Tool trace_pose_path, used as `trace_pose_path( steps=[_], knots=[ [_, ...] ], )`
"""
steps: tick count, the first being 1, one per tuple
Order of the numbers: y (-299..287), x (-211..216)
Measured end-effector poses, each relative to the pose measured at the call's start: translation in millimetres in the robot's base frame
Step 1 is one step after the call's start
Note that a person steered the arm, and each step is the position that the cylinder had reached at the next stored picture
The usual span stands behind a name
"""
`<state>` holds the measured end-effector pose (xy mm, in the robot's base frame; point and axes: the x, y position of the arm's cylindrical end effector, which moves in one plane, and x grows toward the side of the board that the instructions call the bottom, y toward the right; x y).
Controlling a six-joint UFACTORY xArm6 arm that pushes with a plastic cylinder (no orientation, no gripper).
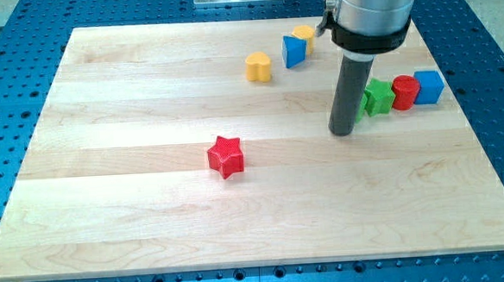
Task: Move the red star below the red circle
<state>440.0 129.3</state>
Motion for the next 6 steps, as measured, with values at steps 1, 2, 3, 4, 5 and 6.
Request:
trace_pose_path(
  steps=[1,2,3,4,5,6],
  knots=[
    [-8,22],
    [-115,130],
    [-236,90],
    [-134,39],
    [-32,35],
    [-50,51]
  ],
)
